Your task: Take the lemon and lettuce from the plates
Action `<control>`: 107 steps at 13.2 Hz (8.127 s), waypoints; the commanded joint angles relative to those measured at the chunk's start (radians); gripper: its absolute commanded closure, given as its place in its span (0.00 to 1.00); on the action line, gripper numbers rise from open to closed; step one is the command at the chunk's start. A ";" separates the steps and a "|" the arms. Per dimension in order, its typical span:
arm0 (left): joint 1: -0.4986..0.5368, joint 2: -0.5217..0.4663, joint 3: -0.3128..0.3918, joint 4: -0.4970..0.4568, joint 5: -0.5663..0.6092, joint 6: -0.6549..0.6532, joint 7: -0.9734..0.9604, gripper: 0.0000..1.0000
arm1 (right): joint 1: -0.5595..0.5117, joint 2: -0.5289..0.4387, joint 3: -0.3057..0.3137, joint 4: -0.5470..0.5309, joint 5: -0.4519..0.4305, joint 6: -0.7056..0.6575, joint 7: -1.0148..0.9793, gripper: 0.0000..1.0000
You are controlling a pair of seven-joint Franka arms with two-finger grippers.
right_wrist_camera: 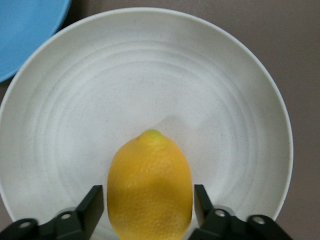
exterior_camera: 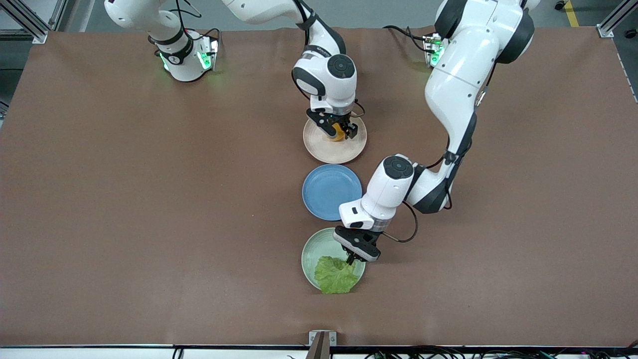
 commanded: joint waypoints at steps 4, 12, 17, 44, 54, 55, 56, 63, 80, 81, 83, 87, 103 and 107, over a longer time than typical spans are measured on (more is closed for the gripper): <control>0.361 -0.434 -0.231 -0.414 -0.050 -0.258 0.014 1.00 | -0.039 -0.037 -0.024 0.011 -0.027 -0.036 -0.060 0.99; 0.744 -0.571 -0.360 -0.722 -0.051 -0.374 0.136 1.00 | -0.476 -0.259 -0.023 -0.095 -0.017 -0.231 -0.931 1.00; 0.816 -0.539 -0.356 -0.764 -0.042 -0.373 0.045 1.00 | -0.735 -0.271 -0.020 -0.138 -0.006 -0.229 -1.398 1.00; 0.730 -0.749 -0.363 -0.116 -0.034 -1.138 -0.158 0.00 | -0.983 -0.179 -0.018 -0.356 0.029 0.031 -1.937 0.33; 0.402 -0.893 0.017 -0.171 -0.177 -1.264 -0.003 0.00 | -1.018 -0.207 -0.027 0.093 0.013 -0.516 -1.943 0.00; 0.394 -0.909 0.028 -0.195 -0.182 -1.262 -0.018 0.00 | -1.023 -0.213 -0.029 0.127 0.006 -0.560 -1.943 0.00; 0.388 -0.938 0.029 -0.240 -0.182 -1.244 -0.024 0.00 | -1.035 -0.221 -0.030 0.162 -0.018 -0.608 -1.942 0.00; 0.377 -0.998 0.003 -0.332 -0.205 -1.173 -0.061 0.00 | -1.089 -0.259 -0.029 0.374 -0.078 -0.884 -1.940 0.00; 0.388 -0.881 0.009 -0.205 -0.197 -1.241 -0.041 0.00 | -1.110 -0.521 -0.029 0.114 -0.049 -0.709 -1.932 0.00; 0.388 -0.880 0.009 -0.203 -0.199 -1.239 -0.042 0.00 | -1.108 -0.552 -0.029 0.073 -0.049 -0.685 -1.932 0.00; 0.388 -0.880 0.009 -0.199 -0.199 -1.235 -0.041 0.00 | -1.105 -0.575 -0.030 0.051 -0.050 -0.685 -1.934 0.00; 0.391 -0.876 0.011 -0.185 -0.202 -1.235 -0.039 0.00 | -1.102 -0.659 -0.030 -0.020 -0.052 -0.685 -1.935 0.00; 0.388 -0.875 0.011 -0.173 -0.191 -1.253 -0.046 0.00 | -1.105 -0.738 -0.029 -0.046 -0.061 -0.688 -1.934 0.00; 0.388 -0.870 0.011 -0.173 -0.191 -1.252 -0.046 0.00 | -1.107 -0.742 -0.030 -0.060 -0.052 -0.687 -1.931 0.00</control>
